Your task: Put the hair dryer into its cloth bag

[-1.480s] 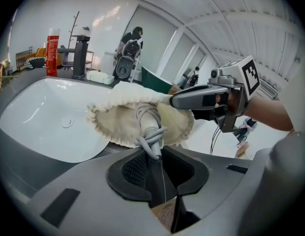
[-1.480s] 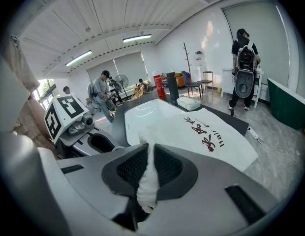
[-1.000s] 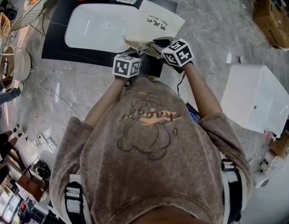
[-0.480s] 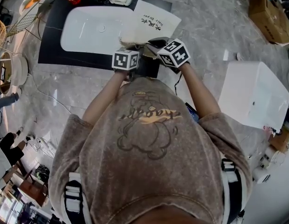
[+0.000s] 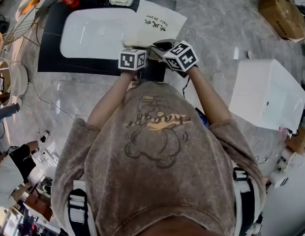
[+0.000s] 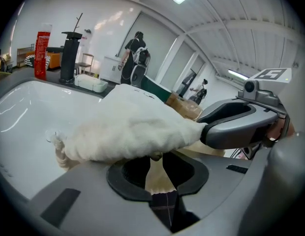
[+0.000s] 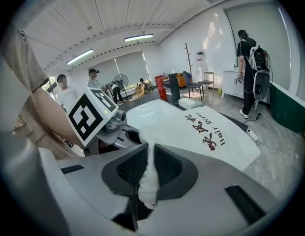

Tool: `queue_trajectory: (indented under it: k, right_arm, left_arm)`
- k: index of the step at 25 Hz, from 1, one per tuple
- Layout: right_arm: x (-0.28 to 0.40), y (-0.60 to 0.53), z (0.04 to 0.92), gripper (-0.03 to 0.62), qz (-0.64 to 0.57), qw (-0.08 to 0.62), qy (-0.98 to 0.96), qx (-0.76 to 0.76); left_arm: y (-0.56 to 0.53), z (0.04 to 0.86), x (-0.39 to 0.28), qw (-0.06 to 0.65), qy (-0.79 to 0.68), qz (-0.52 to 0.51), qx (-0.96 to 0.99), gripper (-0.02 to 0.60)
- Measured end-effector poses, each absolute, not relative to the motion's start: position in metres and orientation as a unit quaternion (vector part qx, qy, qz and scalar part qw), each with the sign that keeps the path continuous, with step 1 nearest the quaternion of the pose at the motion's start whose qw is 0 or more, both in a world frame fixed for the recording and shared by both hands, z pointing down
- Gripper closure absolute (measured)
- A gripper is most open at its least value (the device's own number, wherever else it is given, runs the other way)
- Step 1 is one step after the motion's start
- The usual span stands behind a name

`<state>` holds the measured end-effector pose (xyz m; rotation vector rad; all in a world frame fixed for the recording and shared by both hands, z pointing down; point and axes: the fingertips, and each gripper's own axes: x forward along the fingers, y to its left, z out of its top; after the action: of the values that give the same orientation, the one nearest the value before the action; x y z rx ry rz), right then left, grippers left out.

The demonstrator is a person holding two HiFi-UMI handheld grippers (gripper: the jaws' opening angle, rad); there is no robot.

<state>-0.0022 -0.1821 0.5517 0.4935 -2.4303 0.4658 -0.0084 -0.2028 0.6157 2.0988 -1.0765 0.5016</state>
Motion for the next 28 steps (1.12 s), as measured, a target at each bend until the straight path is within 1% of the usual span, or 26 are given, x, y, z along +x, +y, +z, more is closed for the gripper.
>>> queue_trajectory:
  k: [9, 17, 25, 28]
  right_arm:
    - [0.002, -0.181, 0.555, 0.549, 0.180, 0.305, -0.916, 0.191]
    - [0.001, -0.182, 0.559, 0.549, 0.181, 0.306, -0.915, 0.190]
    - [0.001, -0.180, 0.564, 0.549, 0.186, 0.302, -0.915, 0.192]
    - [-0.001, -0.179, 0.571, 0.549, 0.183, 0.308, -0.914, 0.191]
  left_arm:
    - [-0.203, 0.632, -0.011, 0.373, -0.420, 0.196, 0.804, 0.489]
    - [-0.196, 0.630, -0.014, 0.370, -0.421, 0.203, 0.803, 0.488]
    - [-0.170, 0.604, -0.040, 0.349, -0.428, 0.197, 0.810, 0.489]
    - [-0.160, 0.594, -0.057, 0.342, -0.433, 0.198, 0.810, 0.499]
